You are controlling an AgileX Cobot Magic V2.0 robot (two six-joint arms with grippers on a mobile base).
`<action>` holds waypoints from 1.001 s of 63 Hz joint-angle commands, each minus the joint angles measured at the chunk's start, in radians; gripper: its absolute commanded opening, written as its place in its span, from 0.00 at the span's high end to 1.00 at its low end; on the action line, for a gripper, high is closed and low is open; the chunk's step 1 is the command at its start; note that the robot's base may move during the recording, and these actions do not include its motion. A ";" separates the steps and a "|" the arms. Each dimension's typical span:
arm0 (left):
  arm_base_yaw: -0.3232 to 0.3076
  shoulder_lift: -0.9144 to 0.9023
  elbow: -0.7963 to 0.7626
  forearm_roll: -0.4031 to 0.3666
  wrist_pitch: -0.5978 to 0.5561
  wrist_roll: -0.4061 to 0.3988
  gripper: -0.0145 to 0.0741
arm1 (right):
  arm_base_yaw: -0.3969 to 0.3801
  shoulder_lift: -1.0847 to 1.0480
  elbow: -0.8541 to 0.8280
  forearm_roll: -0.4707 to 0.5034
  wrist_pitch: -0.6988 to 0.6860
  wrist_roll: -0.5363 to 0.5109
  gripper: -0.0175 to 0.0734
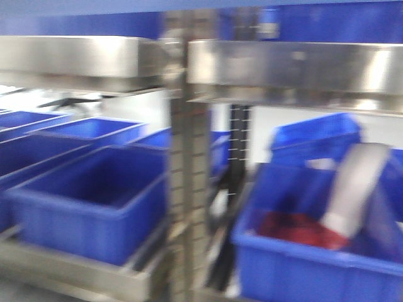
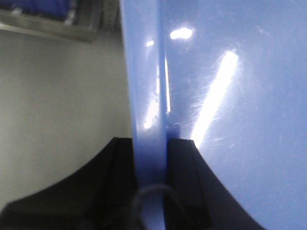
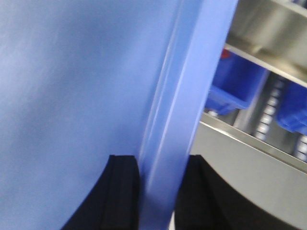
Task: Grab blue tray and place on right shelf
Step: 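Raise the held tray above the steel shelf edge with both grippers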
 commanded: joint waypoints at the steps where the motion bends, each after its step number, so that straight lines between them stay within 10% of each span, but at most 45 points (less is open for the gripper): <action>1: -0.009 -0.033 -0.032 -0.037 0.006 0.028 0.89 | 0.001 -0.027 -0.027 -0.016 -0.067 -0.041 0.75; 63: -0.009 -0.033 -0.032 -0.037 0.006 0.028 0.89 | 0.001 -0.027 -0.027 -0.016 -0.067 -0.041 0.75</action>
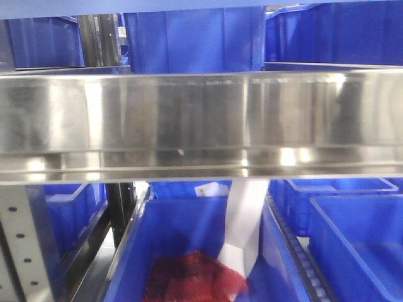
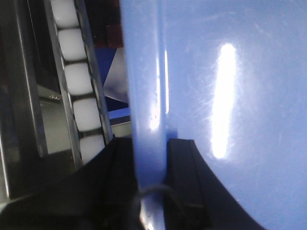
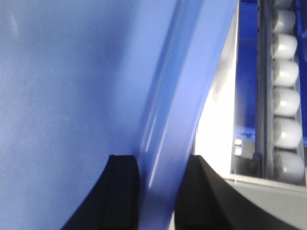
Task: Grab blue tray and place on right shelf
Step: 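Raise the held tray above the steel shelf edge with both grippers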
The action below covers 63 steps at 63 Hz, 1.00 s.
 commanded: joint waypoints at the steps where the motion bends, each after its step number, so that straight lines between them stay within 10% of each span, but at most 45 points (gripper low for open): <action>1: -0.009 -0.033 -0.032 -0.029 0.006 0.028 0.89 | 0.001 -0.025 -0.027 -0.011 -0.075 -0.041 0.75; 63: -0.009 -0.033 -0.032 -0.029 0.006 0.028 0.89 | 0.001 -0.025 -0.027 -0.011 -0.075 -0.041 0.75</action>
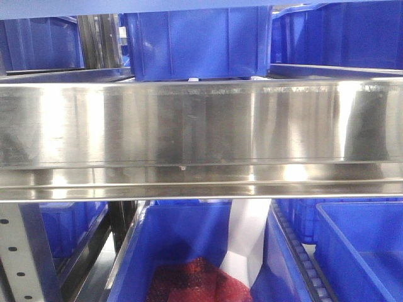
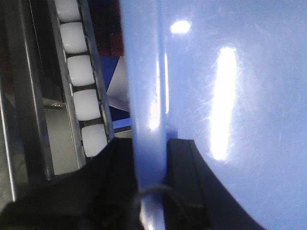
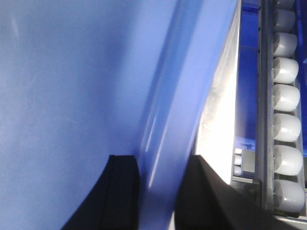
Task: Grab blue tray and place on right shelf
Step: 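Raise the held tray above the steel shelf edge with both grippers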
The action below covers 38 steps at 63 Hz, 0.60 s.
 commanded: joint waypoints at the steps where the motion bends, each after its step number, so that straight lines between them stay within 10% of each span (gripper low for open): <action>1: -0.009 -0.033 -0.032 -0.029 0.006 0.028 0.89 | 0.001 -0.025 -0.027 -0.011 -0.075 -0.041 0.75; 38: -0.009 -0.033 -0.032 -0.029 -0.002 0.028 0.89 | 0.001 -0.025 -0.027 0.000 -0.082 -0.041 0.75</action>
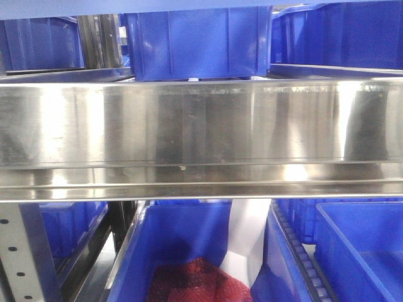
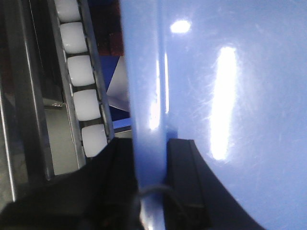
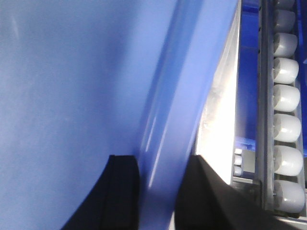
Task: Grab blue tray and place on right shelf
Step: 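Raise the held tray above the steel shelf edge with both grippers, then lower the tray onto the shelf rollers and open both grippers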
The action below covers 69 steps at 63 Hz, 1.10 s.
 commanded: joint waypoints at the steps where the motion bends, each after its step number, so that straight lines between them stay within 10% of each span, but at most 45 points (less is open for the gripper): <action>1: -0.009 -0.033 -0.032 -0.029 -0.004 0.028 0.89 | 0.001 -0.025 -0.029 0.002 -0.082 -0.041 0.75; 58: 0.084 0.347 -0.224 0.000 -0.119 0.032 0.88 | -0.123 0.429 -0.294 0.016 -0.072 -0.085 0.75; 69: 0.084 0.366 -0.224 0.007 -0.119 0.033 0.68 | -0.124 0.453 -0.294 0.016 -0.086 -0.085 0.71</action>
